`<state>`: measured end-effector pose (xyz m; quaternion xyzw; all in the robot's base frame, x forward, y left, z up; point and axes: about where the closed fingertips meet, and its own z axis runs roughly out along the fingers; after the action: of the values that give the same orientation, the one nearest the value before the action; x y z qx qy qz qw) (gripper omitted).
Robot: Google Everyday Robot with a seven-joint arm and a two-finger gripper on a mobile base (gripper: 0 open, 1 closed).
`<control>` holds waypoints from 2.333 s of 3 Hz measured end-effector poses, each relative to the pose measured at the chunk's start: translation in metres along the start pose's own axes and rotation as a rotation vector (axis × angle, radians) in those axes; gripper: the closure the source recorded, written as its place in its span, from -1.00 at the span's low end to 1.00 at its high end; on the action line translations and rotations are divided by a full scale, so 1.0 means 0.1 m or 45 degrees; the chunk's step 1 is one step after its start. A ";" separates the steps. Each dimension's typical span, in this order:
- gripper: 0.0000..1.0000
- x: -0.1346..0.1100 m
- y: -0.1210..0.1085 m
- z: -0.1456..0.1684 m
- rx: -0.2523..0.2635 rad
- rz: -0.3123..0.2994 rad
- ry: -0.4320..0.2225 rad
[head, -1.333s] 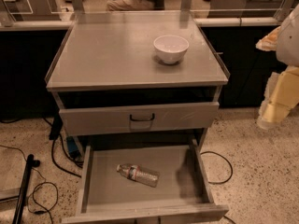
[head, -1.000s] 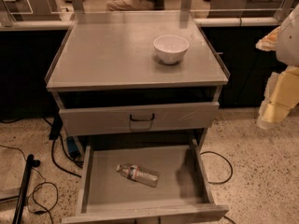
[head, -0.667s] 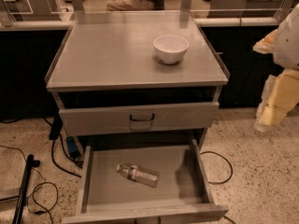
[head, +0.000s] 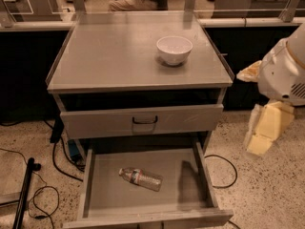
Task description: Pick water bottle from middle drawer and place on counter
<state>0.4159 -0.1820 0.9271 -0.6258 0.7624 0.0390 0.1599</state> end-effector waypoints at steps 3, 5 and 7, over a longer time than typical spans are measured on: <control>-1.00 0.02 0.17 0.96 0.118 0.146 -0.120; -1.00 0.05 0.10 1.18 0.154 0.237 -0.152; -1.00 -0.47 0.42 1.94 -0.010 0.209 -0.320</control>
Offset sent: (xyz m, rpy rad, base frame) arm 0.0011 0.0290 -0.0896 0.1622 -0.1431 -0.1116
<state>0.4209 -0.0783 0.7514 -0.5521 0.7849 0.1331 0.2479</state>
